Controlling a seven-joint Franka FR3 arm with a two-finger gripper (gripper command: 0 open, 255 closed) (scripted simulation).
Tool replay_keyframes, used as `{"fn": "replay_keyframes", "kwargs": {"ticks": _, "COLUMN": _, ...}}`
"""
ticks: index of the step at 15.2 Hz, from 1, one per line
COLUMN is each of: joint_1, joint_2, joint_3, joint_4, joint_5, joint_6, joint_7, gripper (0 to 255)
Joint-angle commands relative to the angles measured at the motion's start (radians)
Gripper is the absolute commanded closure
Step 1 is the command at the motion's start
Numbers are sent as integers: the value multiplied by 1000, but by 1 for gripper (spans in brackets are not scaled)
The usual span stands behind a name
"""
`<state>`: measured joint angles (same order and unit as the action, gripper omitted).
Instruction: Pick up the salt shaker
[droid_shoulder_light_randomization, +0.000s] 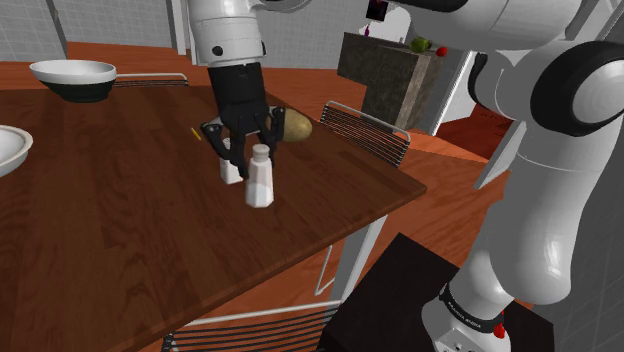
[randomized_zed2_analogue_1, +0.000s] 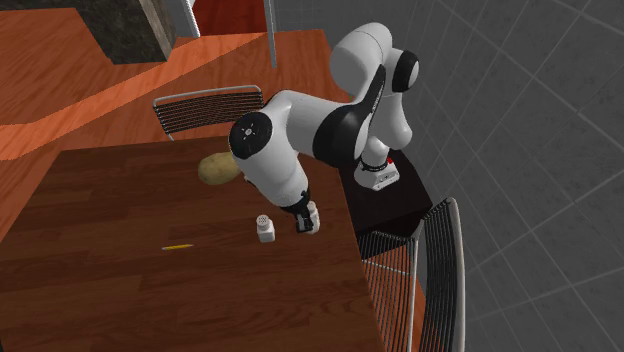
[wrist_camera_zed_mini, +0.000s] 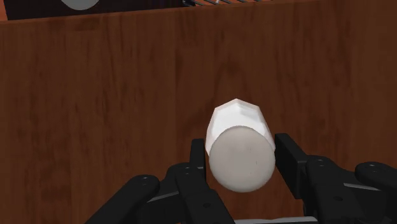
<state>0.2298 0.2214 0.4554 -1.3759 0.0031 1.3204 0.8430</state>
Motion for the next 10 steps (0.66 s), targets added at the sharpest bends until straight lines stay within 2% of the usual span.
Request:
{"fn": "replay_keyframes", "kwargs": {"ticks": 1, "joint_1": 5, "joint_2": 8, "joint_3": 2, "joint_4": 41, "joint_5": -2, "joint_6": -33, "joint_7": 6, "gripper": 255}}
{"fn": "replay_keyframes", "kwargs": {"ticks": 8, "joint_1": 27, "joint_2": 58, "joint_3": 7, "joint_4": 204, "joint_5": -20, "joint_6": -150, "joint_7": 26, "gripper": 255}}
{"fn": "replay_keyframes", "kwargs": {"ticks": 10, "joint_1": 27, "joint_2": 59, "joint_3": 7, "joint_4": 208, "joint_5": -21, "joint_6": -153, "joint_7": 27, "gripper": 255}}
